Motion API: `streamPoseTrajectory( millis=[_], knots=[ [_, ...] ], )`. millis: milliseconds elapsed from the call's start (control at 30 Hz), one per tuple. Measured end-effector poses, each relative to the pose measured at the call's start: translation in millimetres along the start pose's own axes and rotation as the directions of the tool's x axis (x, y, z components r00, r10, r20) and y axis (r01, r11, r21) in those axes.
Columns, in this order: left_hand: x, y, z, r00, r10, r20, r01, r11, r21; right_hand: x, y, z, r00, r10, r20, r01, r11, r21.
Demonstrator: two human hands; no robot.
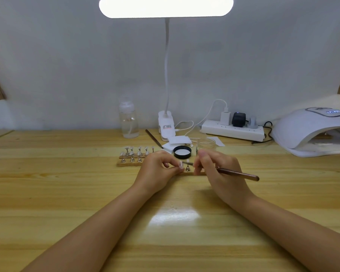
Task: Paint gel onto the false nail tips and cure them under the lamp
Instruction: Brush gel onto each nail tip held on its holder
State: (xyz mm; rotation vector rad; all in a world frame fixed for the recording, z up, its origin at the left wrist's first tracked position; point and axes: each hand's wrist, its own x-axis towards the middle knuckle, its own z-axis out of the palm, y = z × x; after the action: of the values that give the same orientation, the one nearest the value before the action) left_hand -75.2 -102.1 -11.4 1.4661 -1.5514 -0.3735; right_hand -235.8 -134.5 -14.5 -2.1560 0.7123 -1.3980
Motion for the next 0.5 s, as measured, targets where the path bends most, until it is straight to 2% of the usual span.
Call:
streamPoseTrajectory(
  millis=[67, 167, 233, 333, 433, 500],
  knots=[
    [-0.3, 0.7, -0.4, 1.000, 0.004, 0.001, -0.004, 1.000, 0.011, 1.3, -0.8, 0.5, 1.000, 0.011, 0.010, -0.011, 0.999, -0.049],
    [0.2, 1.5, -0.1, 1.000, 0.008, -0.003, -0.008, 1.000, 0.016, -0.4, -1.7, 0.3, 0.998, 0.060, 0.022, -0.061, 0.998, 0.034],
    [0.7, 0.9, 0.0, 1.000, 0.011, -0.007, -0.011, 1.000, 0.017, -1.0, -1.4, -0.2, 0.999, 0.033, -0.010, -0.033, 0.998, 0.061],
    [0.4, 1.0, -0.3, 1.000, 0.017, 0.000, -0.017, 1.000, 0.023, 1.2, -1.1, 0.0, 1.000, -0.006, -0.014, 0.006, 0.999, -0.042],
    [0.4, 0.6, 0.1, 1.000, 0.007, -0.005, -0.007, 1.000, 0.019, -1.0, -1.9, -0.1, 0.998, 0.064, 0.029, -0.065, 0.996, 0.060],
    [1.0, 0.0, 0.2, 1.000, -0.010, 0.000, 0.010, 1.000, 0.013, -1.5, -3.0, -2.7, 1.000, 0.020, -0.022, -0.018, 0.996, 0.087]
  ],
)
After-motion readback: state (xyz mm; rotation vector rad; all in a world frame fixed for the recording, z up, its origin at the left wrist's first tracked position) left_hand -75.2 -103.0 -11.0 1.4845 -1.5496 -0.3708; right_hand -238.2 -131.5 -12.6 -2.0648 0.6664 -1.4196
